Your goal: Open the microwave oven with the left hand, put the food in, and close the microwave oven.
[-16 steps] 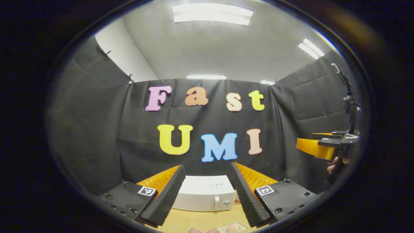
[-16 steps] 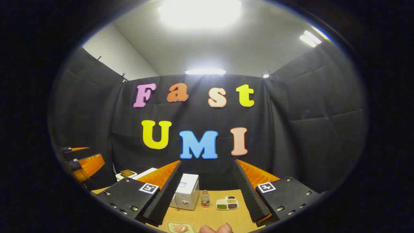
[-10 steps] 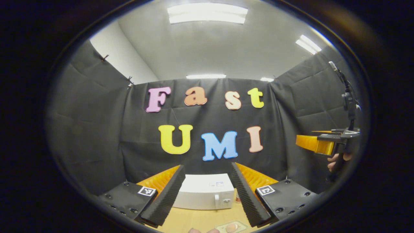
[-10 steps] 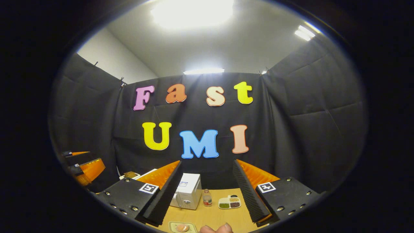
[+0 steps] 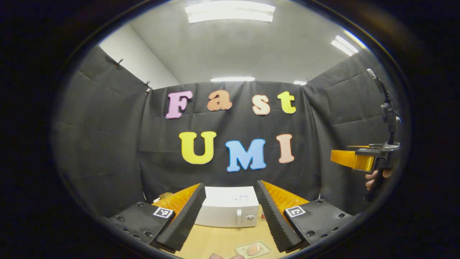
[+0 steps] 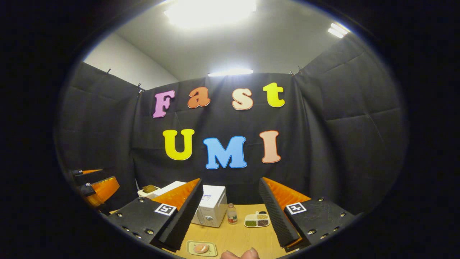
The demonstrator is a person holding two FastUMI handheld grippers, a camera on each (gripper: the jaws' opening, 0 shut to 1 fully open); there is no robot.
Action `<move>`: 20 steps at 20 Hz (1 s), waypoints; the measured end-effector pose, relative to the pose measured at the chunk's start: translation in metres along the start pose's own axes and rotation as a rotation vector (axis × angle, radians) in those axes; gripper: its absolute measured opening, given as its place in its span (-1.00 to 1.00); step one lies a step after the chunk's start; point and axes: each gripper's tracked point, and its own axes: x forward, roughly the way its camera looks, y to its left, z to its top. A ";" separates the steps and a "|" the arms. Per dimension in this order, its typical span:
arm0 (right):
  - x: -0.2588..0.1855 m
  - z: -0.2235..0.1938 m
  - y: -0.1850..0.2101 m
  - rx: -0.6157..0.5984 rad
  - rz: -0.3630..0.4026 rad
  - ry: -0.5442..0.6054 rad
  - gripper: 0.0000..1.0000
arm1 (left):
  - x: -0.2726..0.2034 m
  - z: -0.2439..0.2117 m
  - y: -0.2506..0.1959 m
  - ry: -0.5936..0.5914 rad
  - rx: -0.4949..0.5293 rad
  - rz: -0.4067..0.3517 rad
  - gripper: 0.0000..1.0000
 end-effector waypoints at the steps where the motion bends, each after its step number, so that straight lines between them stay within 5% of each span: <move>1: 0.000 0.001 -0.004 -0.003 0.004 -0.003 0.90 | -0.001 -0.004 -0.004 0.008 0.001 0.005 0.95; 10: -0.001 -0.017 -0.027 0.019 0.020 0.038 0.91 | 0.014 -0.045 -0.032 0.076 -0.027 0.006 0.92; 20: 0.040 -0.021 -0.008 -0.036 -0.147 0.060 0.91 | 0.122 -0.145 -0.014 0.192 -0.062 -0.119 0.92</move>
